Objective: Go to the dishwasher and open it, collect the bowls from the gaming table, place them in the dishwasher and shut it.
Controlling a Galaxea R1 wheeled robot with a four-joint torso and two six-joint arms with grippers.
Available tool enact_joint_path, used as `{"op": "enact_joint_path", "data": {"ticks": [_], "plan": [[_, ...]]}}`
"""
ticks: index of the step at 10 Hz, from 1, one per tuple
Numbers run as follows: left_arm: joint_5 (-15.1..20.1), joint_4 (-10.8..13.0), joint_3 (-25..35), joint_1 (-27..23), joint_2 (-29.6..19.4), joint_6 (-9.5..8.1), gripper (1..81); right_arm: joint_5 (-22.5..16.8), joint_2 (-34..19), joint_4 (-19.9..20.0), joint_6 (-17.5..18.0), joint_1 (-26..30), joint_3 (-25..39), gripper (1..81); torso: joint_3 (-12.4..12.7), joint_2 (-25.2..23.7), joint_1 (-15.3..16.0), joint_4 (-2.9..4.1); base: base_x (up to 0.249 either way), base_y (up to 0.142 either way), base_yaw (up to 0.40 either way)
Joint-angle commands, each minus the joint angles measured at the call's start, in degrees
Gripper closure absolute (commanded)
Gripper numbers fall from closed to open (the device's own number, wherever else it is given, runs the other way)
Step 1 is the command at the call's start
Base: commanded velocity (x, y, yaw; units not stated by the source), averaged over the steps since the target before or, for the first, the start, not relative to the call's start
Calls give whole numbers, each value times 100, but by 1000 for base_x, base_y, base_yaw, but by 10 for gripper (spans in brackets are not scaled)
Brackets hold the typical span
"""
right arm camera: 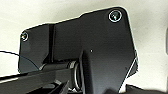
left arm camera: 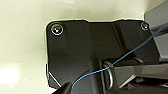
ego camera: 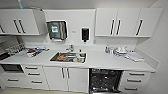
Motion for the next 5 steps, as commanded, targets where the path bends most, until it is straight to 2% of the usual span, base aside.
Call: {"op": "enact_joint_path", "data": {"ticks": [1, 2, 3, 5], "plan": [[264, 63, -1, -205, -66, 44, 10, -485, -12, -34, -27, 245, -2, 10, 0, 0, 0, 0, 0, 0, 368], [255, 178, 17, -205, -83, 36, 10, -476, -66, -17, -18, 218, 25, 10, 0, 0, 0, 0, 0, 0, 369], [237, 196, 60, -213, -136, 36, 10, -450, -161, -17, -18, 200, 260, 10, 0, 0, 0, 0, 0, 0, 369], [141, 187, 377, -143, -347, 36, 10, -415, -681, -17, -18, 200, 1202, 10, 0, 0, -2, 0, 0, 0, 369]]}}
